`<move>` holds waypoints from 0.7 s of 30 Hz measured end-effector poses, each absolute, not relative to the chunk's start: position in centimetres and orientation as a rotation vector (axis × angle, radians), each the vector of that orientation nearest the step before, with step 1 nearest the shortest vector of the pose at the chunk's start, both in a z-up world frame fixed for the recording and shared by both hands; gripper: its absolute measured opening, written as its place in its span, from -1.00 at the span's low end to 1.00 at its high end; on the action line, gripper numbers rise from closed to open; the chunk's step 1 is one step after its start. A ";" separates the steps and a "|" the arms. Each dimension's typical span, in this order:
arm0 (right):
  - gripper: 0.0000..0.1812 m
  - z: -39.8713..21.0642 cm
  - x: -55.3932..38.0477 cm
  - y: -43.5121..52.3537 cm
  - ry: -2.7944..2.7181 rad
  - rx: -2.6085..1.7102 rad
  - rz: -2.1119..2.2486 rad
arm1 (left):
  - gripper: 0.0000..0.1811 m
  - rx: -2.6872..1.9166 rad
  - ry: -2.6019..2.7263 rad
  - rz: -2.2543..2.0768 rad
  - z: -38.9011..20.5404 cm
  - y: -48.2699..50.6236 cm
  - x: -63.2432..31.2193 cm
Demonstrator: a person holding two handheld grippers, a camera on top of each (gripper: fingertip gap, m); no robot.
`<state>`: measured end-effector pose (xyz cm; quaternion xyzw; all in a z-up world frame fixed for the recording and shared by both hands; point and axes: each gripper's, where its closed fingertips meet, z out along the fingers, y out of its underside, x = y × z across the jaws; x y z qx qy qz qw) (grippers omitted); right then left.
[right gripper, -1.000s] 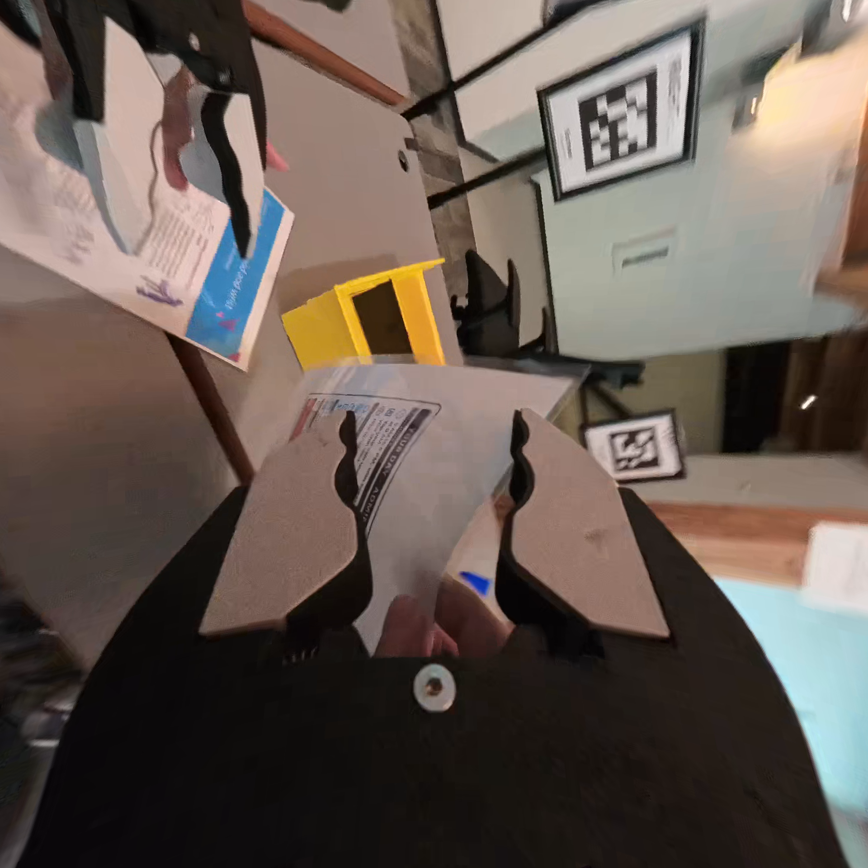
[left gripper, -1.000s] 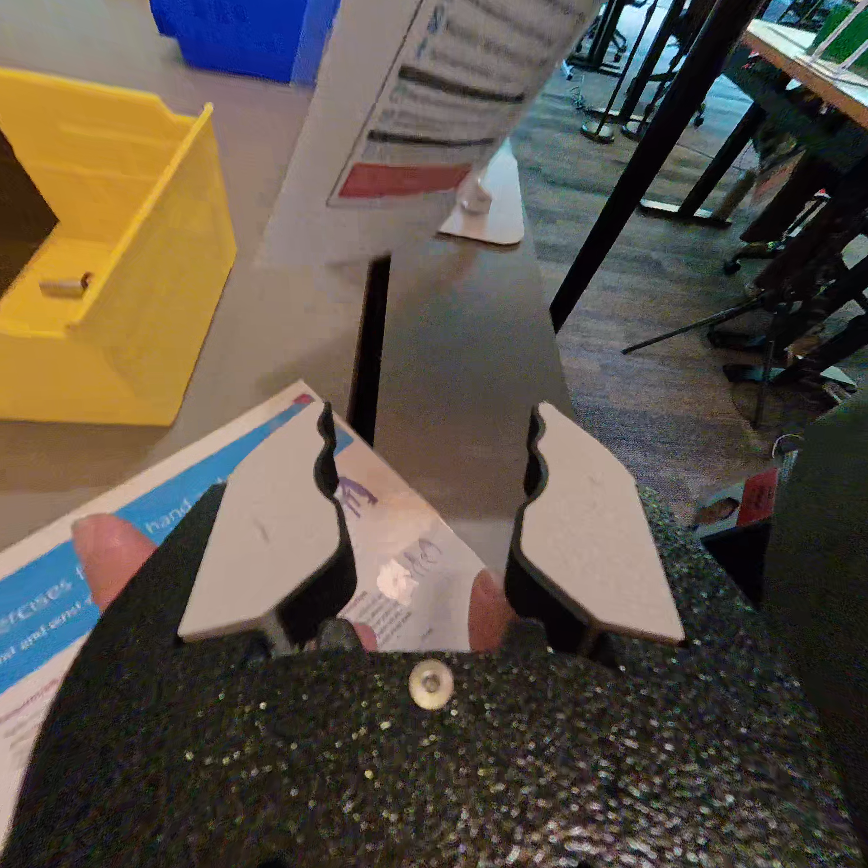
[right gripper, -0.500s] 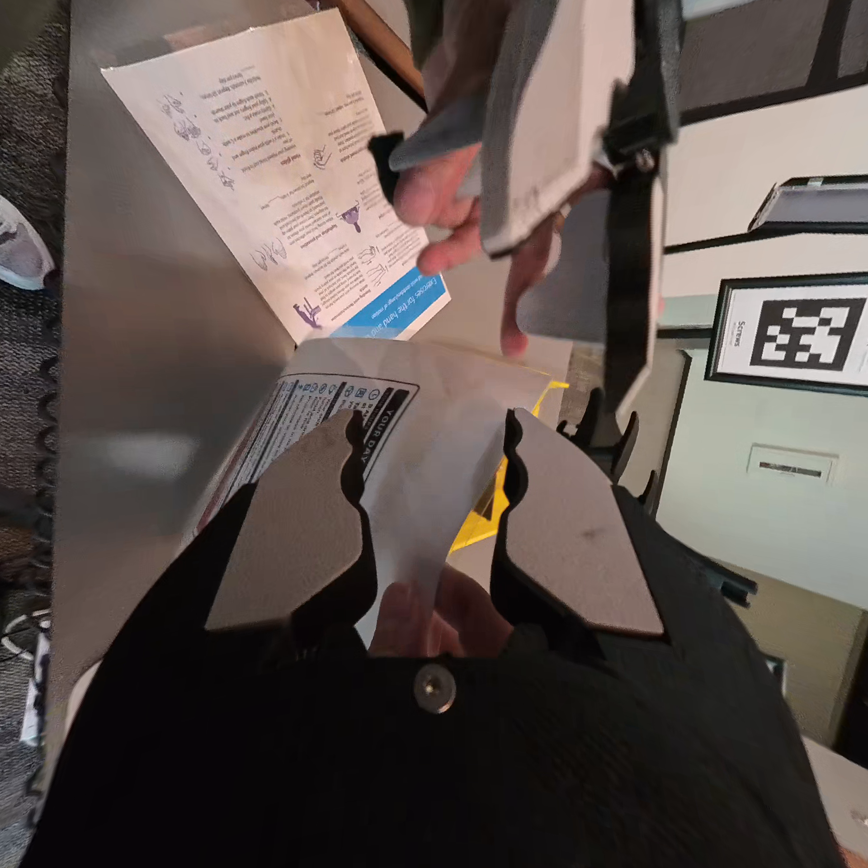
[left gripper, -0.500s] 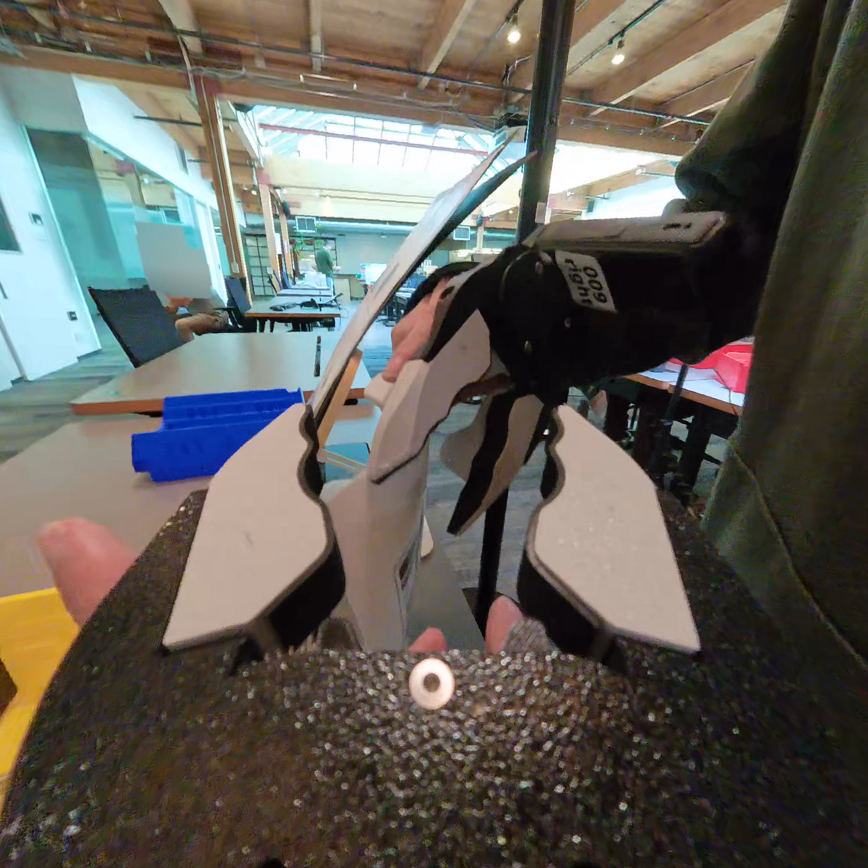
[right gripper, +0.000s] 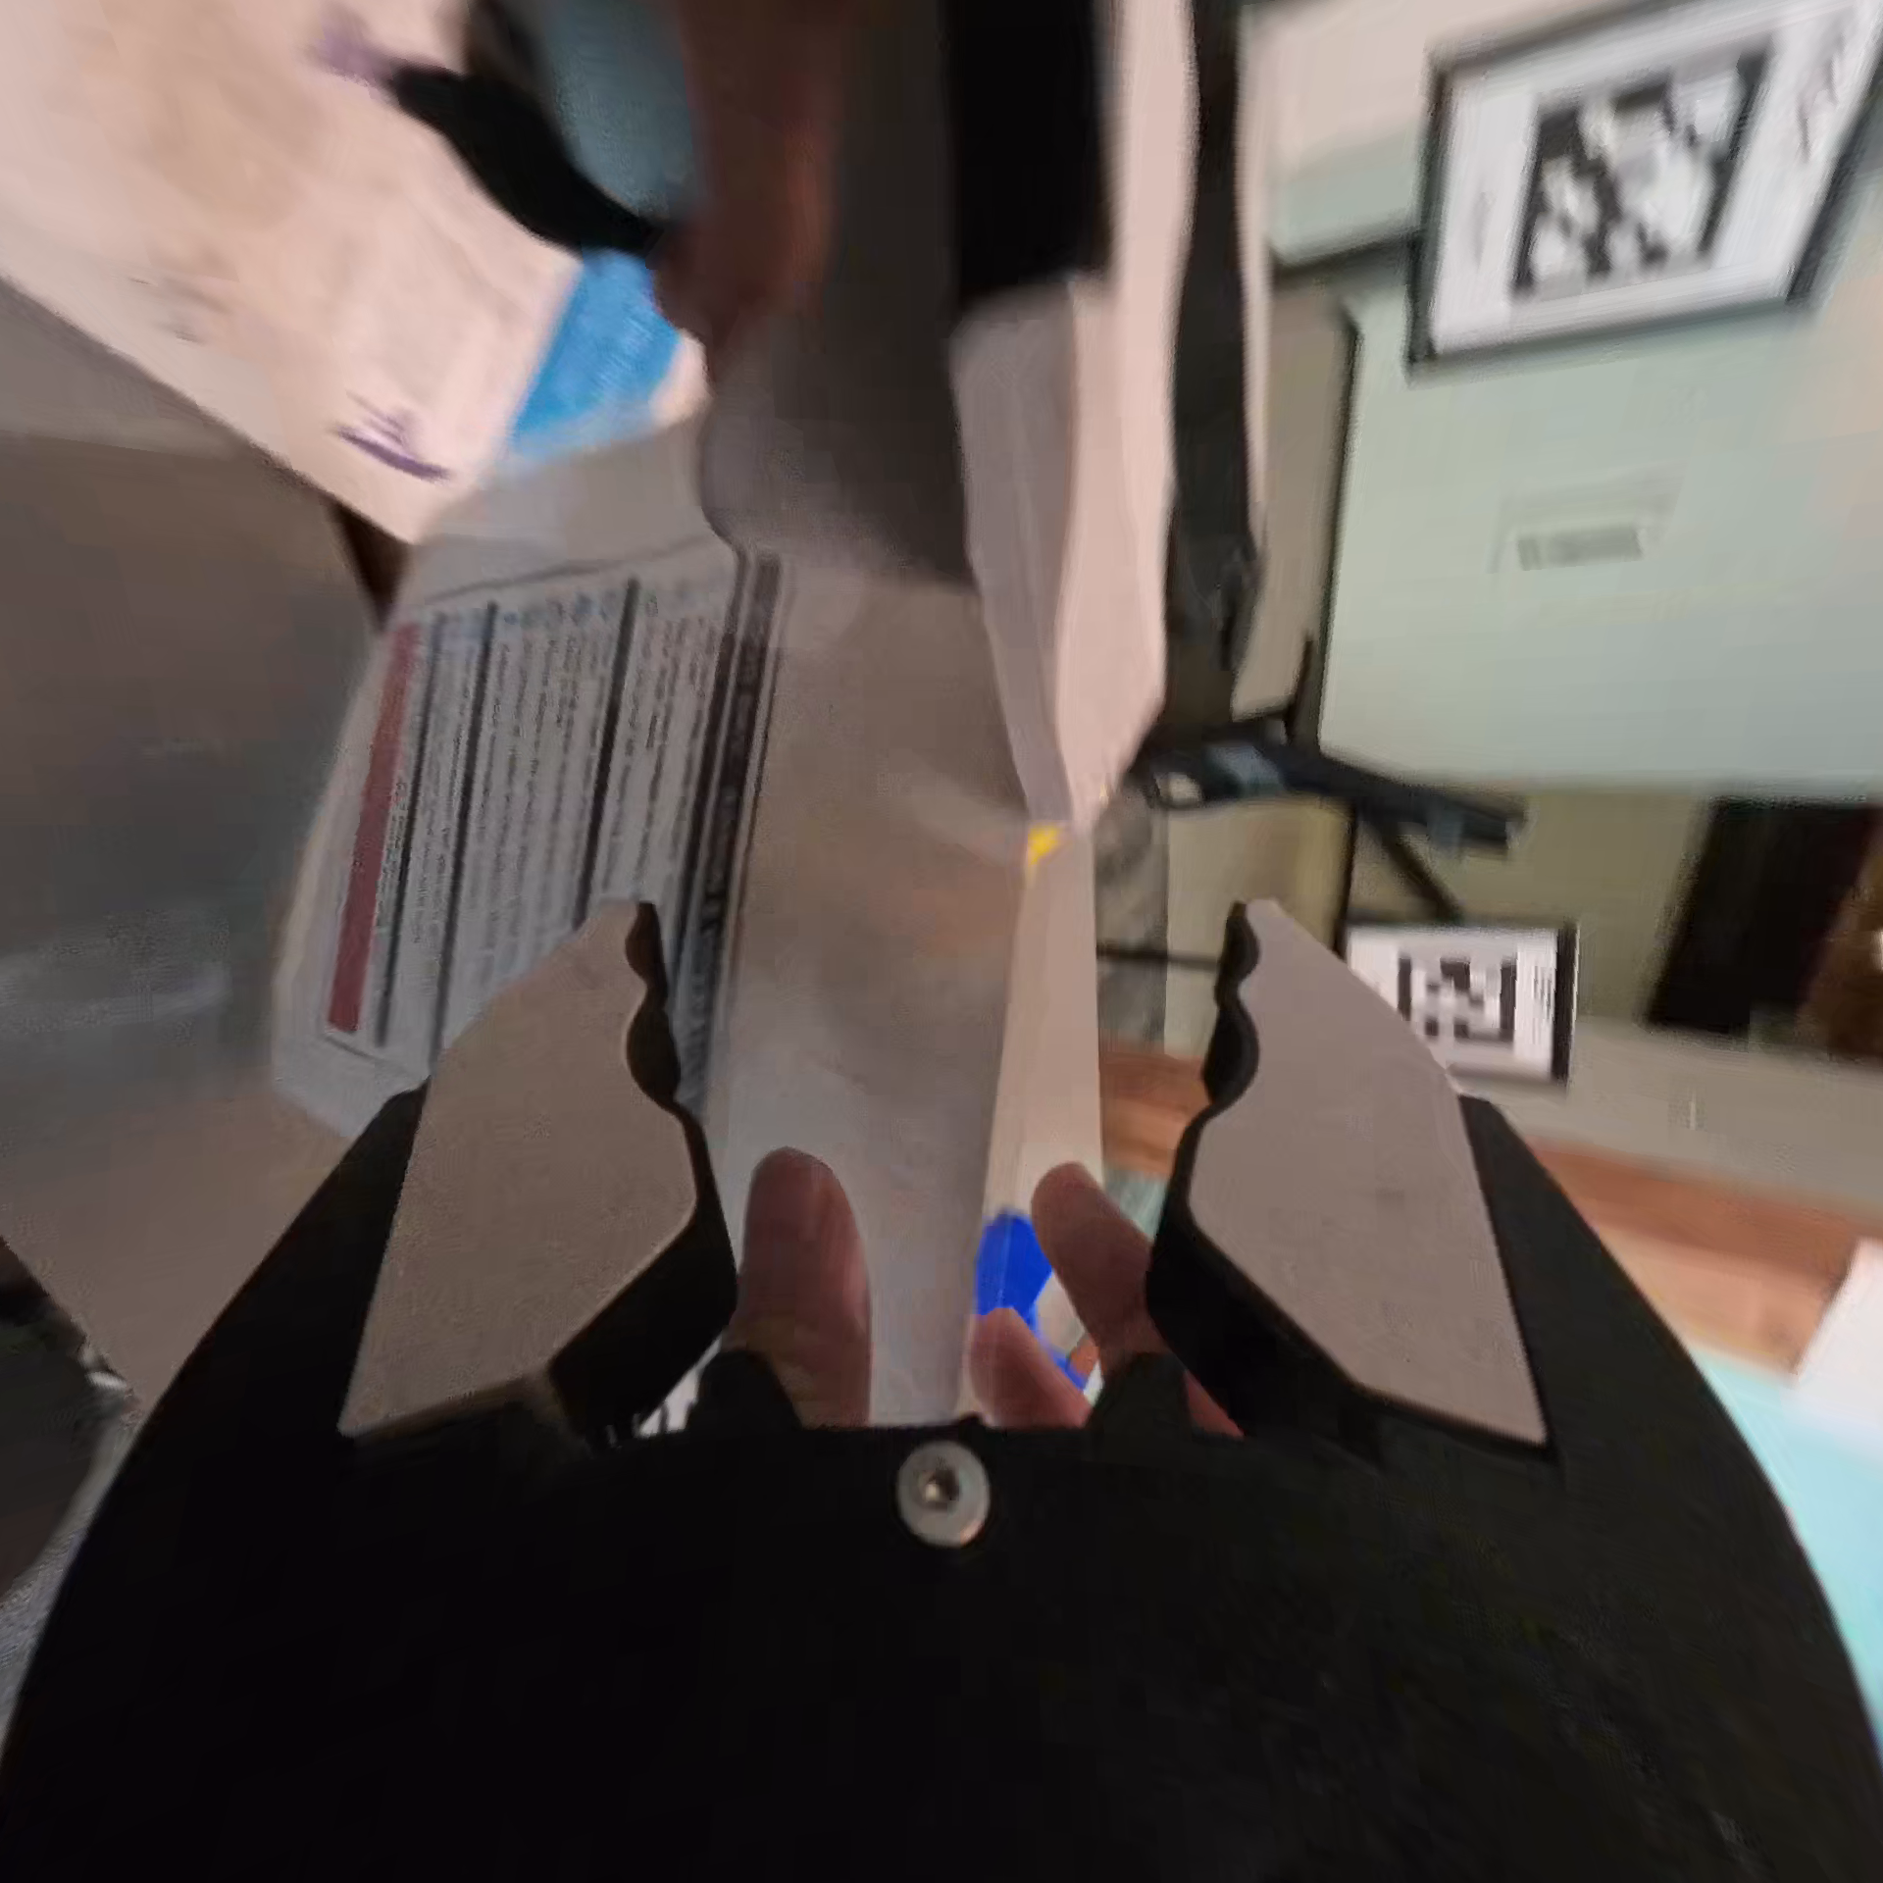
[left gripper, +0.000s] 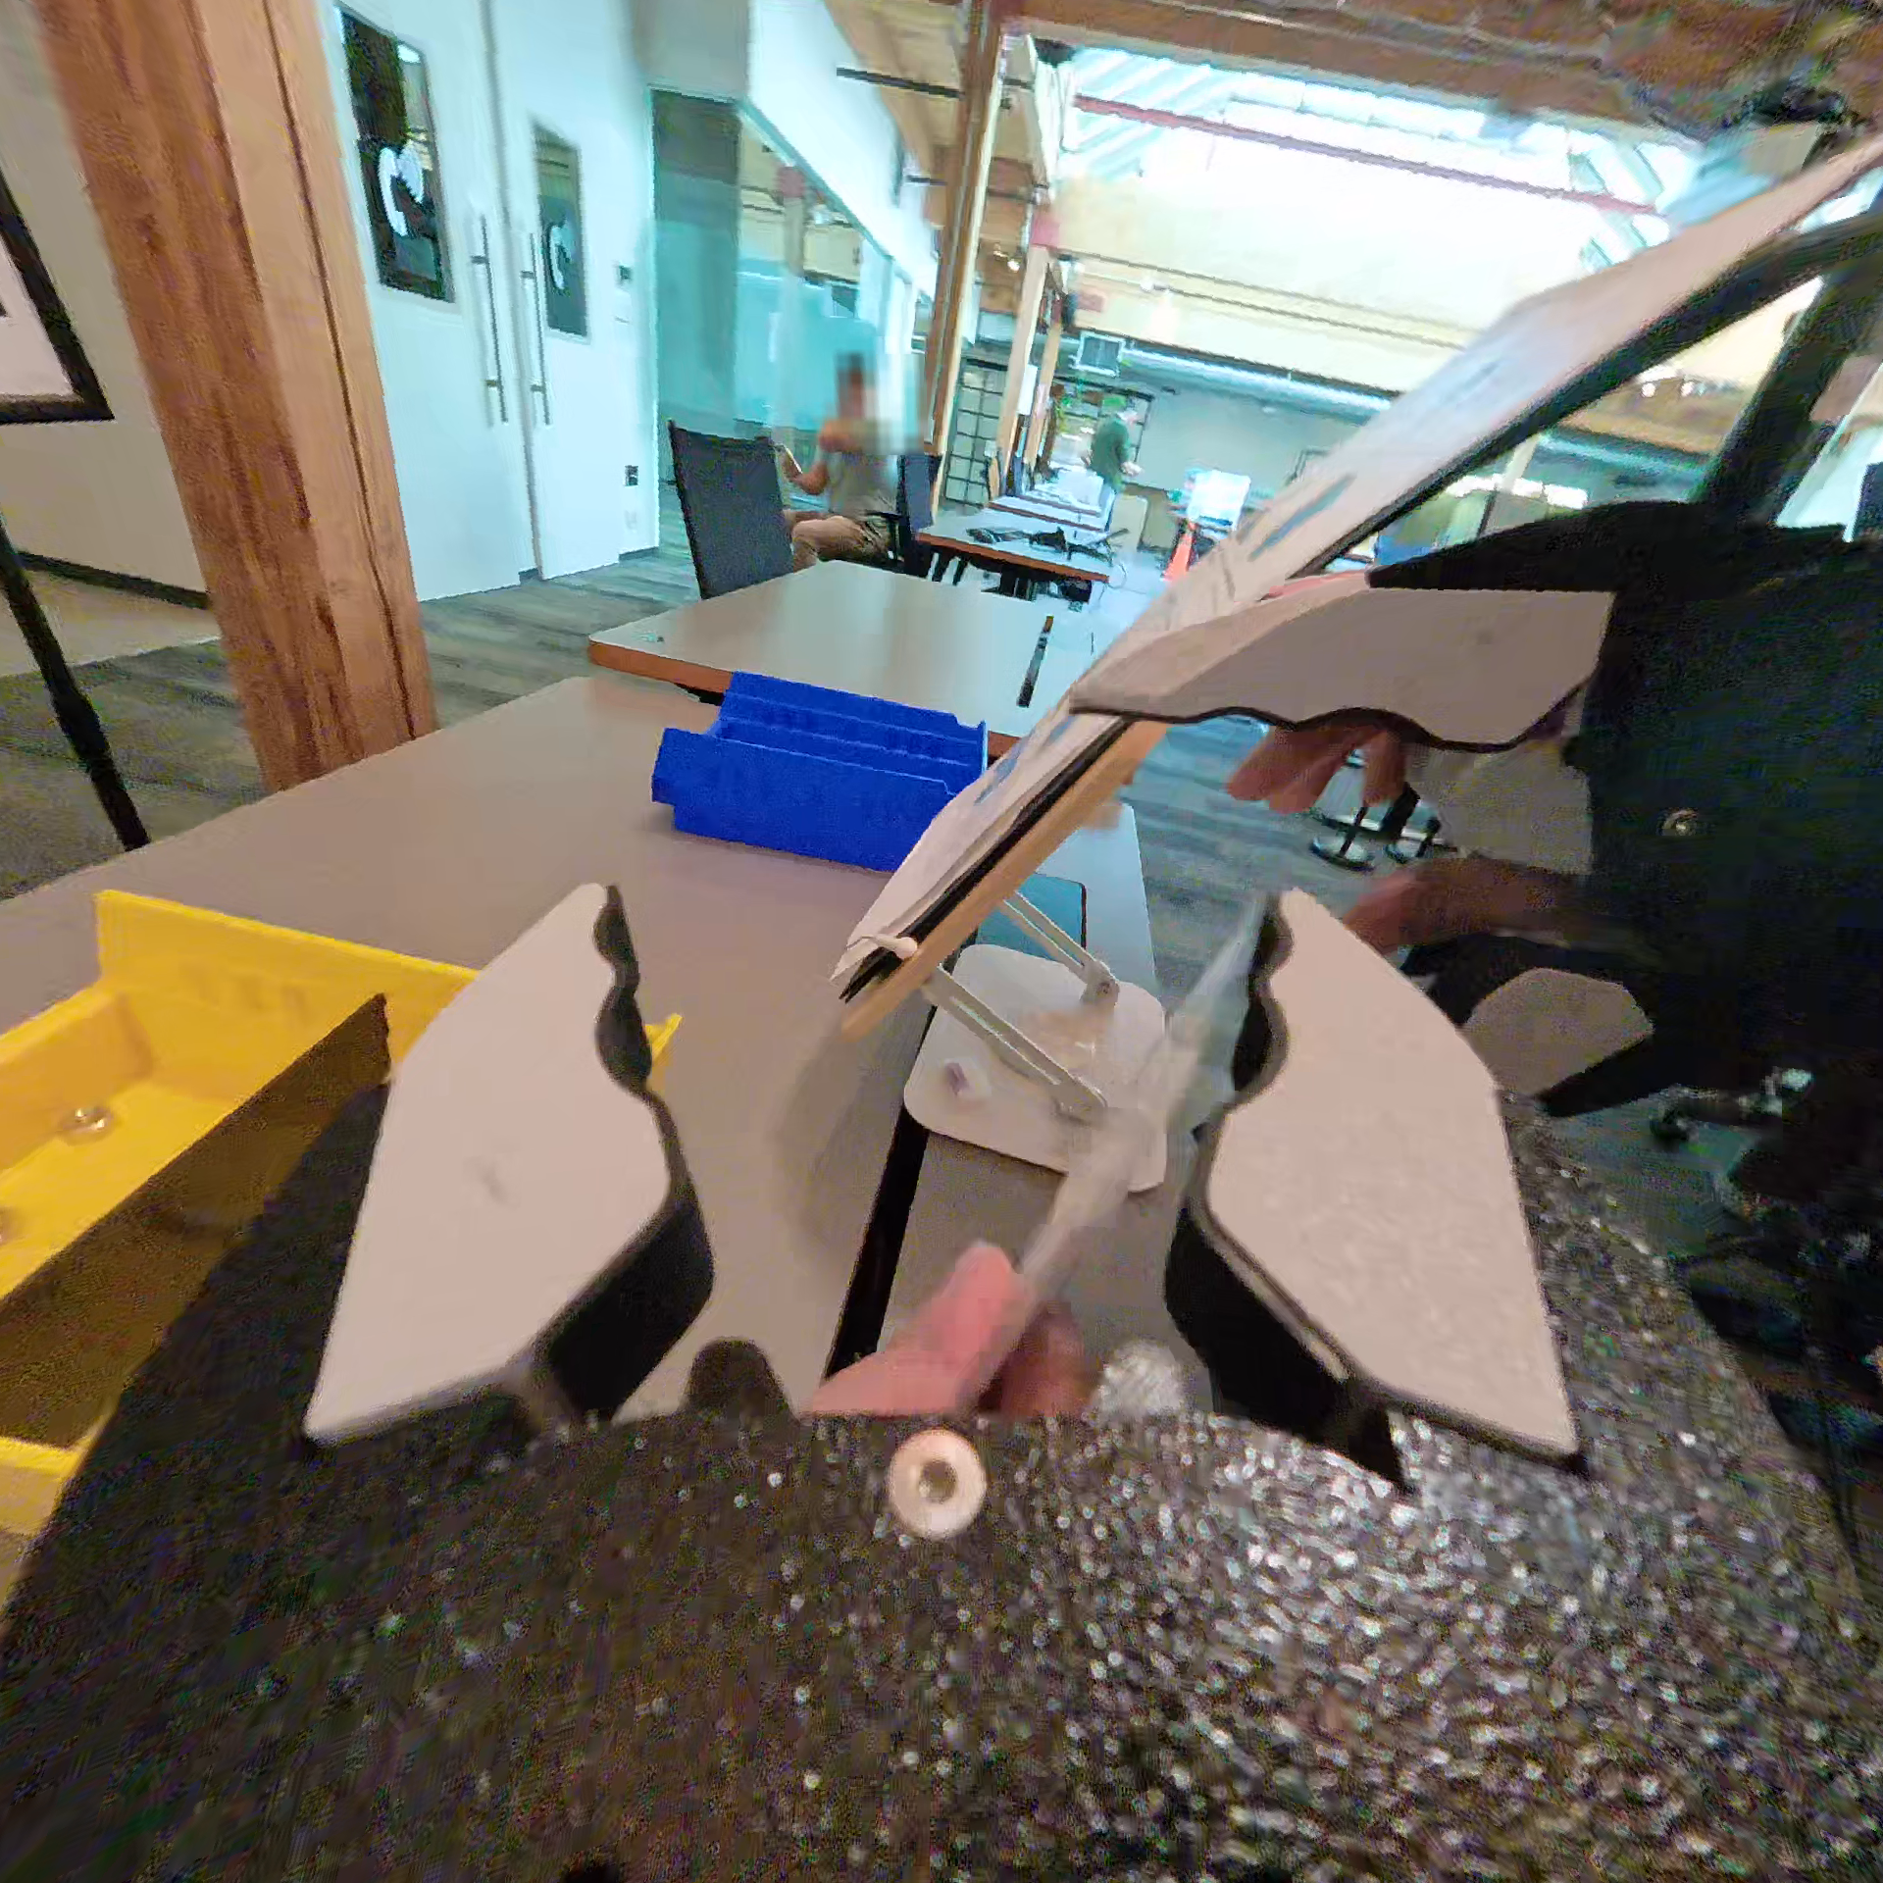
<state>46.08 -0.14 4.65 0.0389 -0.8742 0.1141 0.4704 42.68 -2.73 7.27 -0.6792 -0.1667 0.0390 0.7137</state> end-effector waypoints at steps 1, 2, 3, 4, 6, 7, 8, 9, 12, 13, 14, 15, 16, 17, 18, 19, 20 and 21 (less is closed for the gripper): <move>0.20 4.9 46.0 0.9 -2.110 -0.004 0.273 | 0.26 -1.477 -0.427 0.083 7.2 -2.9 42.0; 0.28 5.2 46.0 1.9 -2.082 -0.088 0.262 | 0.26 -1.458 -0.481 0.077 7.0 -3.2 41.3; 0.30 5.5 46.1 3.2 -2.041 -0.174 0.230 | 0.23 -1.452 -0.535 0.074 6.5 -3.4 40.5; 0.32 5.8 46.3 4.3 -2.005 -0.257 0.209 | 0.23 -1.444 -0.595 0.060 5.8 -3.8 39.7; 0.36 5.5 47.1 5.0 -1.992 -0.393 0.269 | 0.23 -1.382 -0.722 -0.028 5.2 -4.5 38.4; 0.38 4.8 47.8 4.7 -2.017 -0.449 0.328 | 0.20 -1.340 -0.765 -0.073 5.1 -4.8 37.9; 0.37 4.2 48.5 4.5 -2.028 -0.503 0.371 | 0.20 -1.317 -0.793 -0.101 4.7 -5.1 37.5; 0.37 3.5 49.3 4.2 -2.033 -0.546 0.402 | 0.20 -1.323 -0.808 -0.109 3.9 -5.2 37.3; 0.37 0.3 51.9 3.6 -2.076 -0.689 0.455 | 0.20 -1.435 -0.815 -0.118 1.3 -5.3 37.3; 0.37 -1.0 53.0 3.4 -2.096 -0.754 0.468 | 0.21 -1.499 -0.788 -0.101 0.4 -5.2 37.6; 0.37 -2.2 54.1 3.3 -2.103 -0.830 0.478 | 0.21 -1.579 -0.748 -0.068 -0.6 -5.2 37.9; 0.37 -3.3 55.1 3.2 -2.096 -0.902 0.493 | 0.21 -1.681 -0.709 -0.025 -1.9 -5.3 38.1; 0.37 -4.3 56.2 3.0 -2.092 -0.968 0.522 | 0.20 -1.796 -0.681 0.028 -3.4 -5.6 38.2; 0.37 -5.2 57.3 2.8 -2.089 -1.035 0.557 | 0.19 -1.918 -0.643 0.088 -4.8 -5.9 38.2; 0.37 -6.1 58.4 2.8 -2.077 -1.108 0.581 | 0.16 -2.046 -0.588 0.148 -6.3 -6.3 38.3; 0.37 -6.7 59.4 3.1 -2.047 -1.181 0.590 | 0.13 -2.163 -0.514 0.206 -7.5 -6.6 38.5; 0.35 -7.2 60.5 3.4 -2.009 -1.245 0.598 | 0.12 -2.272 -0.427 0.259 -8.6 -6.8 38.7; 0.32 -7.6 61.5 3.5 -1.978 -1.301 0.617 | 0.11 -2.355 -0.356 0.318 -9.4 -6.9 38.9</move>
